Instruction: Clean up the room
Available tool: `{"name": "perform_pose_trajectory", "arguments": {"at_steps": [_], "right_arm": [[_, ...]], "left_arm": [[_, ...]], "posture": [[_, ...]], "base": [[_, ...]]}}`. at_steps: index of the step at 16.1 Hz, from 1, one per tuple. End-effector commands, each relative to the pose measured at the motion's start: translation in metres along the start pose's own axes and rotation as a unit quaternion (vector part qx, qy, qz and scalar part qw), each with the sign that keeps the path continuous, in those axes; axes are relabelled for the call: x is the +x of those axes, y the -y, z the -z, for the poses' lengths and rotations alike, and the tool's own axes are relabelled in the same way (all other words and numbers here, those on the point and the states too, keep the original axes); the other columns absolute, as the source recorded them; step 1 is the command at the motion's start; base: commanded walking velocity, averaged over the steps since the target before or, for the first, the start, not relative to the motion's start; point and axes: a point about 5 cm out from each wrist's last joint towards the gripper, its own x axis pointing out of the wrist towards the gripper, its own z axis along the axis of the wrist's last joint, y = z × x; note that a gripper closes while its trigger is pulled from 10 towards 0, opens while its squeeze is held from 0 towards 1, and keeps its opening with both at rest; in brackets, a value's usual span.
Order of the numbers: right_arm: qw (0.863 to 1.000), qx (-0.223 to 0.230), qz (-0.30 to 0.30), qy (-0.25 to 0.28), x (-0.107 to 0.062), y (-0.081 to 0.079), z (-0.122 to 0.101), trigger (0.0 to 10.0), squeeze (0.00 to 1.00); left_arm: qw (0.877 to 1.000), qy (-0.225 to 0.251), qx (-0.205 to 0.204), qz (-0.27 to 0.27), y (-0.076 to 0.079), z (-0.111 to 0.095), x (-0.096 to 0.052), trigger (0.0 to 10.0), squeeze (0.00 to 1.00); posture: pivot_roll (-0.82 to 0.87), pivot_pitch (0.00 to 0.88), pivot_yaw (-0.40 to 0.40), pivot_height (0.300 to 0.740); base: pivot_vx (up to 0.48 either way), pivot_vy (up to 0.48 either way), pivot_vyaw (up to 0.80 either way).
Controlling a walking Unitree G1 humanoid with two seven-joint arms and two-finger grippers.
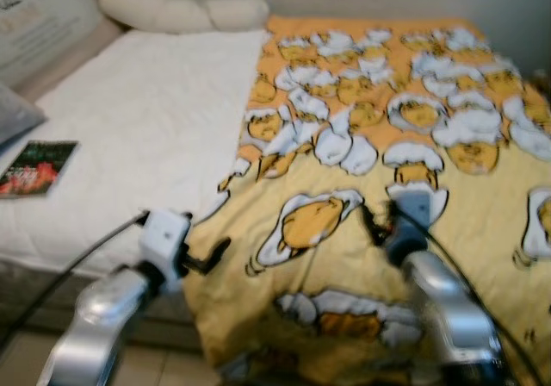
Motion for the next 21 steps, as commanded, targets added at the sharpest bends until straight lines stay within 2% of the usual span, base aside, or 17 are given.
{"name": "perform_pose_trajectory", "arguments": {"at_steps": [1,7,8,10,11,12,16,21], "right_arm": [[1.000,0.007,-0.008,0.017,0.003,-0.009,-0.007,10.0,0.00],[0.999,-0.004,-0.017,0.027,0.005,-0.023,-0.006,10.0,0.00],[0.999,-0.003,-0.019,0.029,0.005,-0.024,-0.007,10.0,0.00],[0.999,0.006,-0.016,0.033,0.004,-0.024,-0.008,10.0,0.00],[0.999,0.012,-0.012,0.033,0.004,-0.025,-0.008,10.0,0.00],[0.999,0.015,-0.018,0.032,0.004,-0.027,-0.008,10.0,0.00],[0.999,0.026,-0.024,0.033,0.004,-0.030,-0.009,10.0,0.00],[0.998,0.042,-0.037,0.033,0.005,-0.034,-0.011,10.0,0.00]], "left_arm": [[1.000,-0.005,0.016,-0.017,-0.009,-0.001,-0.003,10.0,0.00],[0.999,-0.009,0.018,-0.033,-0.014,0.001,-0.002,10.0,0.00],[0.998,-0.002,0.038,-0.046,-0.016,0.000,-0.001,10.0,0.00],[0.997,0.001,0.044,-0.068,-0.018,0.000,0.000,10.0,0.00],[0.996,0.003,0.038,-0.079,-0.019,0.000,0.000,10.0,0.00],[0.996,0.006,0.013,-0.089,-0.020,0.001,0.001,10.0,0.00],[0.991,0.015,0.014,-0.135,-0.027,-0.001,0.004,10.0,0.00],[0.989,0.028,0.002,-0.144,-0.031,-0.006,0.004,10.0,0.00]], "posture": [[0.04,0.000,0.047,0.740],[0.04,0.000,0.050,0.740],[0.04,0.000,0.050,0.740],[0.04,0.000,0.042,0.740],[0.04,0.000,0.037,0.740],[0.04,0.000,0.037,0.740],[0.05,0.000,0.028,0.740],[0.04,0.000,0.033,0.740]], "base": [[0.000,0.446,0.00],[0.000,0.426,0.00],[0.000,0.000,0.00],[0.000,-0.480,0.00],[0.000,-0.480,0.00],[0.000,-0.322,0.00],[0.000,0.000,0.00],[0.000,0.052,-0.08]]}}
